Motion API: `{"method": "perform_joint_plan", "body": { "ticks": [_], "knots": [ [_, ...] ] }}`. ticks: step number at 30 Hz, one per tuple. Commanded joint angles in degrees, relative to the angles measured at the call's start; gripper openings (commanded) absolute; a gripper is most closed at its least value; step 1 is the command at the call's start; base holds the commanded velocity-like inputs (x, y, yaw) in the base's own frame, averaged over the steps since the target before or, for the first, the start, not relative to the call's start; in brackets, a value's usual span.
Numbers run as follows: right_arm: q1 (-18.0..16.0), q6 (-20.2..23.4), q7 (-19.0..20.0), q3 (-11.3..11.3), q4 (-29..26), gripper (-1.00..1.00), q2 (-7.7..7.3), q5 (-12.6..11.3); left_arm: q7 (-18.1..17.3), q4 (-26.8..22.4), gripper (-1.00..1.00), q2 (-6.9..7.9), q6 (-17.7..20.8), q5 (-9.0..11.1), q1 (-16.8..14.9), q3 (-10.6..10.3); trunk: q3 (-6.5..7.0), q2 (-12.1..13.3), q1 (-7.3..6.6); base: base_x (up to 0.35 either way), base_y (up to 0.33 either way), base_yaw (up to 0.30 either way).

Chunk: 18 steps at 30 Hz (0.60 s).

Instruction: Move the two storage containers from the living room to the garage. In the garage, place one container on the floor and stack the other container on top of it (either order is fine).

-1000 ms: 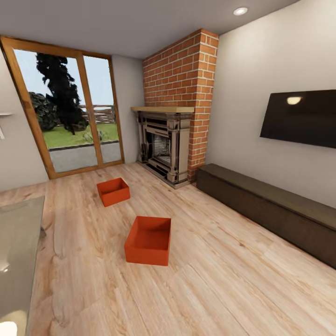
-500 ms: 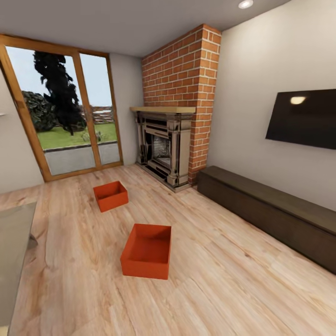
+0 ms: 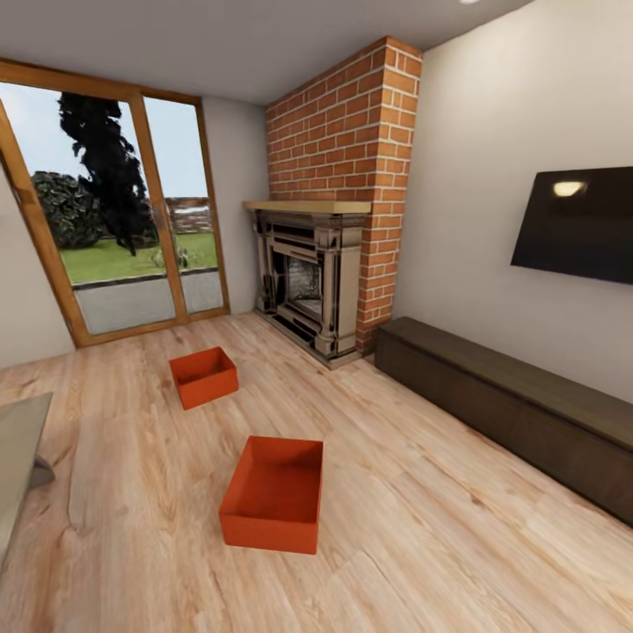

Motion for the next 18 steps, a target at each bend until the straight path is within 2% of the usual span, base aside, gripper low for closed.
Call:
{"method": "perform_joint_plan", "body": {
  "ticks": [1, 9, 18],
  "knots": [
    [-0.06, -0.28, -0.02, 0.48, 0.15, 1.0, 0.03, -0.44, 0.02, 0.0, 1.0, 0.0, -0.04, 0.19, -0.02, 0.03, -0.06, -0.03, 0.02, 0.214, 0.0, 0.0],
    [-0.03, -0.28, -0.02, 0.48, 0.15, 1.0, 0.05, -0.44, 0.01, 0.0, 1.0, 0.0, -0.03, 0.19, -0.02, 0.04, -0.06, -0.03, 0.02, 0.181, 0.0, 0.0],
    [-0.04, -0.28, -0.02, 0.48, 0.15, 1.0, 0.12, -0.44, 0.01, 0.0, 1.0, 0.0, -0.04, 0.19, -0.02, 0.02, -0.06, -0.03, 0.02, 0.105, 0.0, 0.0]
  ]
}}
